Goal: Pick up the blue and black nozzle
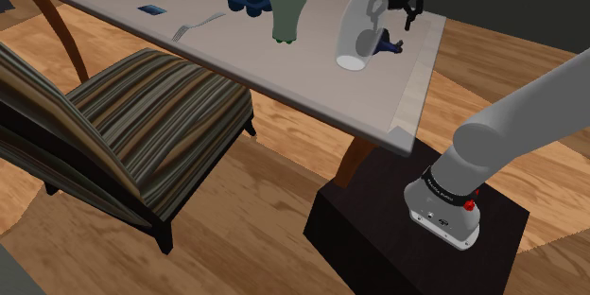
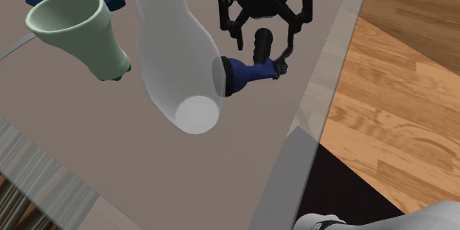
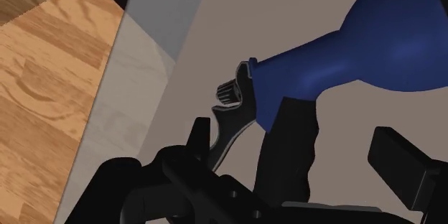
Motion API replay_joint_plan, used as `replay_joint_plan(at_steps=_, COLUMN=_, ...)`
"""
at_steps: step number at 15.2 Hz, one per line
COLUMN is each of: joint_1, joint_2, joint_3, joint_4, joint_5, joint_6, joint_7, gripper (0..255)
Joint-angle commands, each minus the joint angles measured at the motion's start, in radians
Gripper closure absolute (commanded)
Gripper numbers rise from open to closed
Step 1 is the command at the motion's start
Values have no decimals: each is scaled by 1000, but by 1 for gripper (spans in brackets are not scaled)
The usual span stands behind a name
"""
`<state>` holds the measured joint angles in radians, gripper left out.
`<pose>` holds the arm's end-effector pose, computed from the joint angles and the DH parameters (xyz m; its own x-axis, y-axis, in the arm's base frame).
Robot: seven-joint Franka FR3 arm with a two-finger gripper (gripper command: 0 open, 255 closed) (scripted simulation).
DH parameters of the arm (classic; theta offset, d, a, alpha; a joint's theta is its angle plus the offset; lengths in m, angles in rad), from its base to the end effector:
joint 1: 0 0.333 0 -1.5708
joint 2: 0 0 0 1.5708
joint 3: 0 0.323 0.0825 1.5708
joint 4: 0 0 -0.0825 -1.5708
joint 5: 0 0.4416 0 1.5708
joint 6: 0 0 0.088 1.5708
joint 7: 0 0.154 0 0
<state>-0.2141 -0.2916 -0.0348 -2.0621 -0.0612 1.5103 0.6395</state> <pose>0.4634 -0.1287 0.4880 0.6126 -0.7704 -0.1767 -0.7458 -0.6374 0.1937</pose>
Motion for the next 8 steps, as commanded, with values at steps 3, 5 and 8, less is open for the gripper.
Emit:
replay_joint_plan(at_steps=3, joint_1=-1, joint_2=4, joint_3=0, joint_4=-51, joint_5=0, joint_6=54, joint_7=8, gripper=0)
replay_joint_plan(at_steps=5, joint_1=-1, joint_2=5, joint_3=-1, joint_4=-71, joint_5=0, joint_6=75, joint_7=9, gripper=0)
replay_joint_plan(at_steps=8, joint_1=-1, joint_2=6, joint_3=-1, joint_4=-71, joint_5=0, joint_6=76, joint_7=9, gripper=255)
